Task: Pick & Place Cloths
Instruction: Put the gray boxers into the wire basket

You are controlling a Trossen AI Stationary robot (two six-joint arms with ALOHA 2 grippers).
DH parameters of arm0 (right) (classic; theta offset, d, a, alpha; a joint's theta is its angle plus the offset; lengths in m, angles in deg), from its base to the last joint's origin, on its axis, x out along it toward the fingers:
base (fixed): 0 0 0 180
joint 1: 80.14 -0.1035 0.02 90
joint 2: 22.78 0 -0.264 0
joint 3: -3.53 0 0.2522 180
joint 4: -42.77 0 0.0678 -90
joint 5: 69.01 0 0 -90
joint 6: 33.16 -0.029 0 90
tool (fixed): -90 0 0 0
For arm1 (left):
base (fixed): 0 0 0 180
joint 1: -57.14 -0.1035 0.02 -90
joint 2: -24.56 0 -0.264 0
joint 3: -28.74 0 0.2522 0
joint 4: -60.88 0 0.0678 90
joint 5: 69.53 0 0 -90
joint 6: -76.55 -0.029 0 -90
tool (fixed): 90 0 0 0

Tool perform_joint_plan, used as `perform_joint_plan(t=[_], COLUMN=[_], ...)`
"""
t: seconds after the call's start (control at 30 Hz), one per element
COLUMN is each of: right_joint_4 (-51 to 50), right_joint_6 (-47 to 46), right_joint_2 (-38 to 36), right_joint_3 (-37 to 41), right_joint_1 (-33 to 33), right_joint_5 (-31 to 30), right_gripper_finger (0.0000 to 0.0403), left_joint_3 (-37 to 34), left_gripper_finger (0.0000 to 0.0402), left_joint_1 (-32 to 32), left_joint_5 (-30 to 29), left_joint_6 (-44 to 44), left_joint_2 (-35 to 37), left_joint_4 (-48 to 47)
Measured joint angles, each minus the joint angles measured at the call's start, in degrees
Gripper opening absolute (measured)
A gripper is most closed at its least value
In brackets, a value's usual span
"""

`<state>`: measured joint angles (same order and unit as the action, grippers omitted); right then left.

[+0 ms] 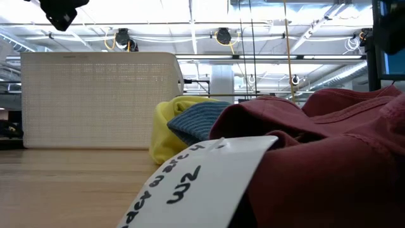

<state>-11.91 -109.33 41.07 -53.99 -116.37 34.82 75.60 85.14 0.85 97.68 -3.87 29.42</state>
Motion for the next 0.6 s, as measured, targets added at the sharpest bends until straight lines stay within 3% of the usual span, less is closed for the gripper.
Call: perform_joint_plan(t=[0.33, 0.6], right_joint_4=[4.4, 4.7], right_joint_6=[-0.1, -2.6], right_joint_2=[0.0, 0.0], right_joint_3=[4.0, 4.9], right_joint_1=[0.0, 0.0], right_joint_5=[-0.1, -0.2], right_gripper_finger=[0.0215, 0.0114], left_joint_3=[0.0, 0.0], left_gripper_finger=[0.0250, 0.0250], left_joint_1=[2.2, 2.5], left_joint_5=[0.0, 0.0], left_joint_6=[-0.2, 0.4], left_joint_2=[0.0, -0.1], left_joint_4=[1.4, 1.6])
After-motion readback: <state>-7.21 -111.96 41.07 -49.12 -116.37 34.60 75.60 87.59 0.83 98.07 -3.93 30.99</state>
